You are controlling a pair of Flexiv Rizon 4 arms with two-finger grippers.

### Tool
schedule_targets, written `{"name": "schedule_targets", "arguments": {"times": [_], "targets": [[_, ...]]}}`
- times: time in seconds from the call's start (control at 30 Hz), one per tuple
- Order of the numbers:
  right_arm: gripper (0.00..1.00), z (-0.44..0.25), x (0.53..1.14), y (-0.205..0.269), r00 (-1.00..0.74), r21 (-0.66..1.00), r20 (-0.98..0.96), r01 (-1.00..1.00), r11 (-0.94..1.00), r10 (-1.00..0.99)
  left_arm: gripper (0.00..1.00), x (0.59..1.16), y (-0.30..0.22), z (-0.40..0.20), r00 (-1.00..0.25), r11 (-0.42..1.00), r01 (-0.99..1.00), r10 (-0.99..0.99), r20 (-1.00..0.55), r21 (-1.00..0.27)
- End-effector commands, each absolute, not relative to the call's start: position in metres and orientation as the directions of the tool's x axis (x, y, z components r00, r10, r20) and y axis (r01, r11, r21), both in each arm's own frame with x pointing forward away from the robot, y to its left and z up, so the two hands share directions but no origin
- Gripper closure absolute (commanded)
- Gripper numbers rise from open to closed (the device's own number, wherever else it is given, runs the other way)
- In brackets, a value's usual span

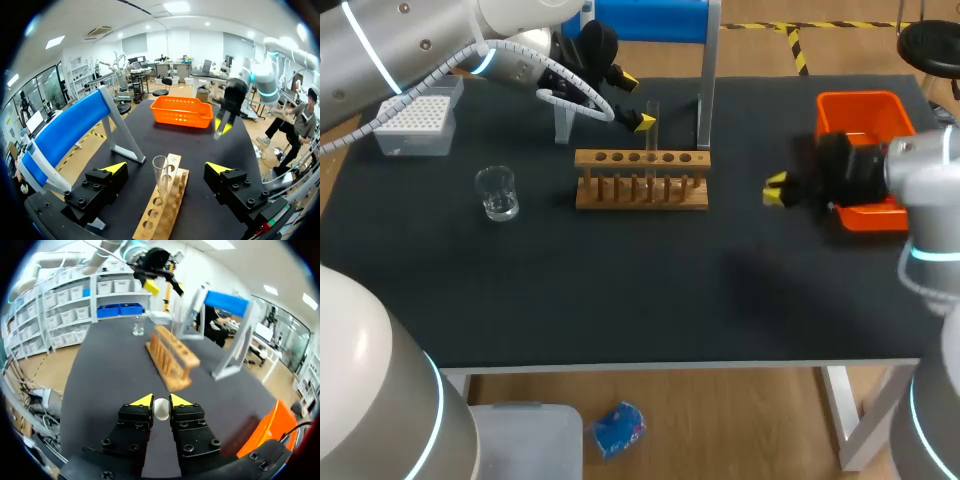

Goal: Invert the test tube, pick up the pipette, mount the tip to pipette, aspirate from beaker and dispense into the tube, eject the tip, return the pipette, and cap with the stopper.

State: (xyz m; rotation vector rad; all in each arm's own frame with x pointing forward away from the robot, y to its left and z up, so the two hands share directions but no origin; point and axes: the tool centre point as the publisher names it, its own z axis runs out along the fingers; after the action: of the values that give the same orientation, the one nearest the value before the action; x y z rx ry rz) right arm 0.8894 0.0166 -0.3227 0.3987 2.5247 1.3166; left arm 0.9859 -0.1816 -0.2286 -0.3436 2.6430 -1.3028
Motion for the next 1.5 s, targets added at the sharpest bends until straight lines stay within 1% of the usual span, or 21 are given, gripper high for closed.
{"name": "schedule_targets", "arguments": {"times": [0.03,0.4,0.8,1.43,1.5], "targets": [[1.0,-0.279,0.901,0.014,-0.987,0.814,0.008,0.101,0.572,0.163,0.0,0.99,-0.18,-0.229,-0.962,0.59,-0.126,-0.269,-0.047,-0.798],[1.0,-0.213,0.927,0.073,-1.0,0.821,-0.01,0.005,0.57,0.023,0.0,0.99,-0.18,-0.229,-0.962,0.59,-0.126,-0.269,-0.047,-0.798],[1.0,-0.195,0.941,0.133,-1.0,0.824,-0.022,-0.017,0.566,0.001,0.0,0.99,-0.18,-0.229,-0.962,0.59,-0.126,-0.269,-0.047,-0.798],[1.0,-0.194,0.942,0.136,-1.0,0.824,-0.024,-0.02,0.567,-0.001,0.0,0.99,-0.18,-0.229,-0.962,0.59,-0.126,-0.269,-0.047,-0.798],[1.0,-0.194,0.946,0.14,-0.999,0.817,-0.047,-0.035,0.576,0.005,0.0,0.99,-0.18,-0.229,-0.962,0.59,-0.126,-0.269,-0.047,-0.798]]}}
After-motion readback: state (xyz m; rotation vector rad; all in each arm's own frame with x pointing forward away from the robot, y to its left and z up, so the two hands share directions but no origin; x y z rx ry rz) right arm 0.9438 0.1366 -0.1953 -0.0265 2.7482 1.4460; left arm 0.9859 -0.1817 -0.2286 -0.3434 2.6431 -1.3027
